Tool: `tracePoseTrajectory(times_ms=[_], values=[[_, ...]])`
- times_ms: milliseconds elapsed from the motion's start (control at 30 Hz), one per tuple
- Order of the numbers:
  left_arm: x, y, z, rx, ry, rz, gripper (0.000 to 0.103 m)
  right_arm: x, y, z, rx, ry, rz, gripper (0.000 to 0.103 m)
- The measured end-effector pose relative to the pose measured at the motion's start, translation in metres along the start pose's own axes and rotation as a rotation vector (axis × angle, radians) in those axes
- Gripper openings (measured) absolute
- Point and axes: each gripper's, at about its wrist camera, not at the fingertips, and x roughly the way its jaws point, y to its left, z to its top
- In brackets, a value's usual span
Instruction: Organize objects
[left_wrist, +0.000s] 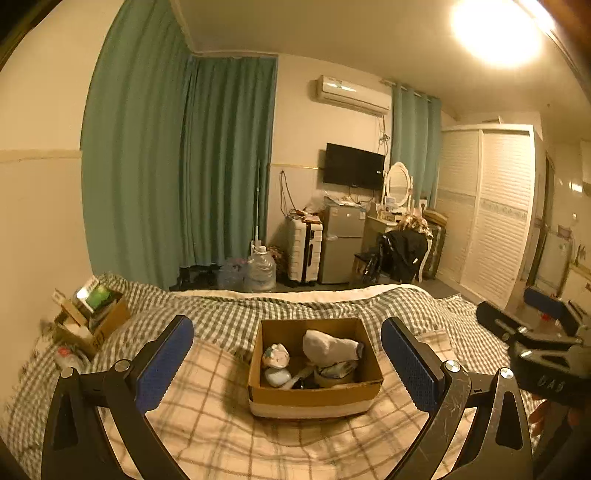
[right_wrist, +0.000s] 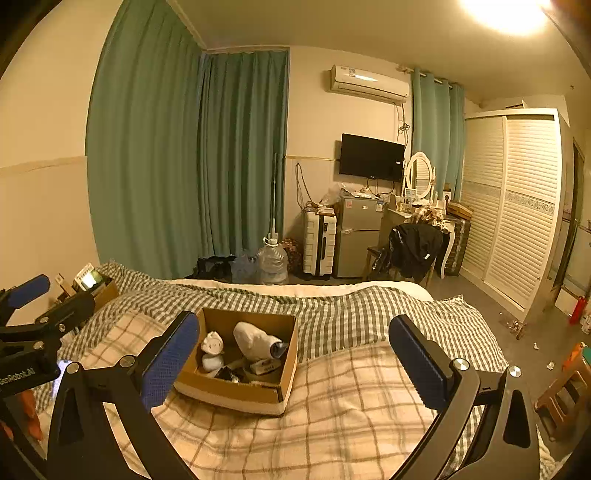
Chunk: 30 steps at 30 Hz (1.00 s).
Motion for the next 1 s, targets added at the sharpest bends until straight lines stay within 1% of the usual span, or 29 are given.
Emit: tracePoseTrajectory(times_ms=[133, 200, 300, 367, 567, 767, 867, 1000], values=[[-0.002, -0.001, -0.021, 0.006, -0.014, 0.016, 0.103, 0.008, 0.007, -0.025, -0.010, 0.002, -0.009, 0.102], [0.001, -0.003, -0.030, 0.019, 0.002, 0.015, 0.103, 0.016, 0.009, -0.037, -0.014, 0.019, -0.005, 0.102], [0.004, -0.002, -0.037, 0.010, 0.016, 0.016, 0.103, 0.028, 0.010, -0.050, -0.009, 0.061, 0.005, 0.102], [0.007, 0.001, -0.043, 0.004, 0.032, 0.015, 0.103, 0.033, 0.007, -0.056, 0.000, 0.077, -0.003, 0.102], [0.011, -0.001, -0.049, 0.019, 0.051, 0.023, 0.103, 0.034, 0.004, -0.061, 0.014, 0.076, -0.012, 0.102], [0.009, -0.005, -0.048, 0.043, 0.045, 0.036, 0.103, 0.031, 0.003, -0.062, 0.019, 0.066, -0.007, 0.102], [0.009, -0.006, -0.048, 0.040, 0.044, 0.036, 0.103, 0.031, 0.003, -0.062, 0.025, 0.072, 0.006, 0.102], [0.009, -0.006, -0.048, 0.044, 0.042, 0.038, 0.103, 0.031, 0.003, -0.061, 0.026, 0.077, 0.002, 0.102]])
